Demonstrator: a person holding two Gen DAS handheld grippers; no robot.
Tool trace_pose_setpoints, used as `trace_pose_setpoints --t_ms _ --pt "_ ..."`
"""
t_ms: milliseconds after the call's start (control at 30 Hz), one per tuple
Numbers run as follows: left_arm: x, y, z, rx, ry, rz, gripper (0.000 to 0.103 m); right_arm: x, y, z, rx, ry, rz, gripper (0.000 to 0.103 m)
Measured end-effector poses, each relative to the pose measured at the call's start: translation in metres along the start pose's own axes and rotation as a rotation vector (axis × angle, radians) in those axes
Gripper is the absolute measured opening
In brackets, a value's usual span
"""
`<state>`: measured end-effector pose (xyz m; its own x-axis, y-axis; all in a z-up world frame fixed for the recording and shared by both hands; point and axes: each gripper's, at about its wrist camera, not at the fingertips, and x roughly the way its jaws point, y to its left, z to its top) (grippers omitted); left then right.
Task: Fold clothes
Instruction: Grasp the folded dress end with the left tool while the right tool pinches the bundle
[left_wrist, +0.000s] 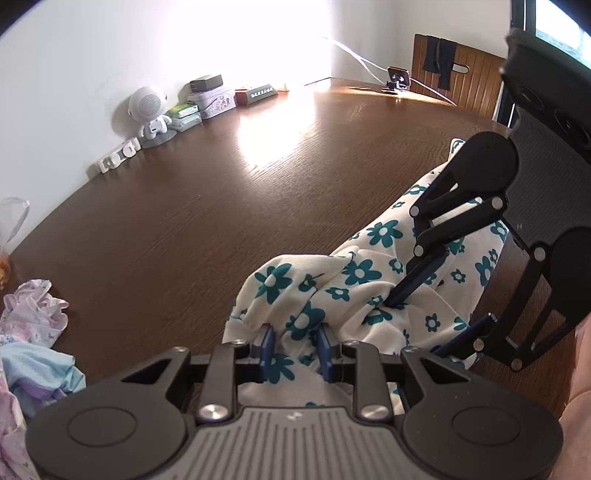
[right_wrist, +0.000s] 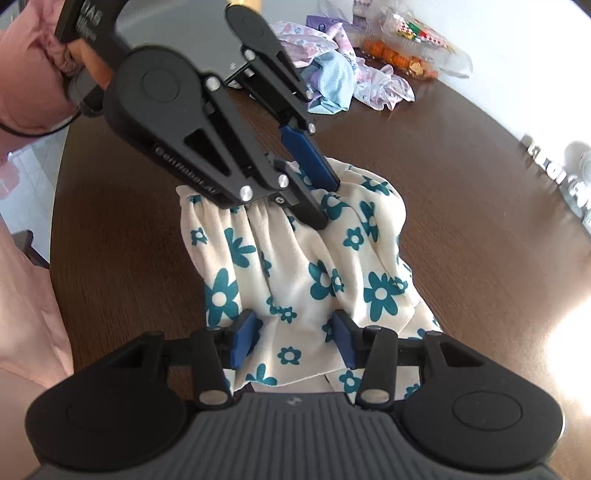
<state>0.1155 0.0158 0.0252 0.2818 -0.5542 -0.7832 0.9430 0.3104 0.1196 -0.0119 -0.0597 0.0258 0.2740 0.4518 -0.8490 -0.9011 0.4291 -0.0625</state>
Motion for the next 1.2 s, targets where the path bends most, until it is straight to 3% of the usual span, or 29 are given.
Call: trace_pose_setpoints --t_ms 133,267,400,733,933,1200 --pt "-0.014 0.007 0.0 -0.055 -0.018 -0.029 0.025 -0.001 -0.001 -0.002 0.012 -0.001 0.006 0.047" --pt "-0.046 0.018 -0.005 -0.188 -0.054 -0.03 0.057 -0.008 -0.001 -0.002 0.027 -0.013 0.01 0.048" --pt "-0.063 0.02 -0.024 -0.336 -0.02 -0.007 0.062 -0.032 -0.001 -0.006 0.063 -0.058 -0.023 0.05" --pt "-0.041 0.034 -0.062 -0.761 0.029 -0.071 0.062 -0.048 -0.006 -0.02 0.069 -0.081 -0.067 0.051" --pt "-0.027 0.033 -0.062 -0.795 0.054 -0.09 0.056 -0.037 -0.012 -0.024 0.051 -0.05 -0.076 0.051" --pt "-0.02 0.025 -0.052 -0.749 0.065 -0.101 0.026 -0.044 -0.014 -0.034 0.074 -0.041 -0.084 0.051"
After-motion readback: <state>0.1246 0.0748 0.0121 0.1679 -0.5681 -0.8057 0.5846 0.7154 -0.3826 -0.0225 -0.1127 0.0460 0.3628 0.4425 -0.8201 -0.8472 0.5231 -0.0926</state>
